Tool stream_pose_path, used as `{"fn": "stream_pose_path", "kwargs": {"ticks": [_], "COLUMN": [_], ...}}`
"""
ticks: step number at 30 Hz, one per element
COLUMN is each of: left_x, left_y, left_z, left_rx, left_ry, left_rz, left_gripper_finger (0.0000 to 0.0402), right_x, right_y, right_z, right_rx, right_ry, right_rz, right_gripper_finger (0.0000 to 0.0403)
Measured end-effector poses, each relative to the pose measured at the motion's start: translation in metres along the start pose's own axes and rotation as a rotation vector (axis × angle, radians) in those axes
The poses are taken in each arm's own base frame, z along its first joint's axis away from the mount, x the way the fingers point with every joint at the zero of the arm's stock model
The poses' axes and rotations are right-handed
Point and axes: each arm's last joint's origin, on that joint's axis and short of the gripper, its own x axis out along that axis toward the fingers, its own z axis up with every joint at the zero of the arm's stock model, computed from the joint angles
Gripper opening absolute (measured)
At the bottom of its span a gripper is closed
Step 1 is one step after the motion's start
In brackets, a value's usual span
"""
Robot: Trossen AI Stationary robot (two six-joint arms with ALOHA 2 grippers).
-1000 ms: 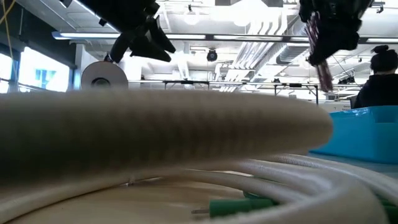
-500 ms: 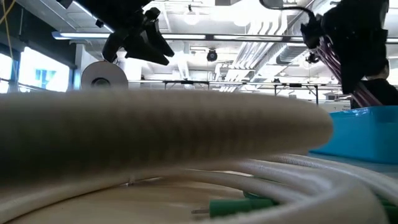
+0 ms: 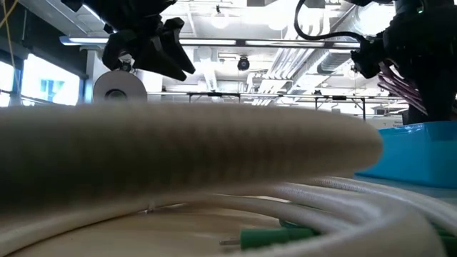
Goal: Pick & Place USB Port
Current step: Put the pink charger cable into the blue bin, then put the white HDMI cable into the white bin
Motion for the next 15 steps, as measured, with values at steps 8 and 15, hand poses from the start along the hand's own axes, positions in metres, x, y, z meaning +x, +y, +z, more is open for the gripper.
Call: {"fn": "stream_pose_path", "kwargs": {"ticks": [8,15], "left_x": [0.0000,0.0000], "left_y": [-0.0016,-0.0018], "left_z": [-0.0009,-0.0008], "left_rx": [-0.020,-0.020], "left_ry": [-0.001,-0.006], "left_rz": [-0.032,-0.038], "left_gripper_finger": [0.0160,0.0160], "right_x": [0.0000,-0.0001], "right_y": [-0.0003,-0.0038], "right_z": [0.0011,0.0011], "right_rx": [-0.009,-0.019], "right_ry": [-0.044,-0.045], "right_rz": [-0.019,-0.055], "right_gripper_finger": [0.0083,0.0128]}}
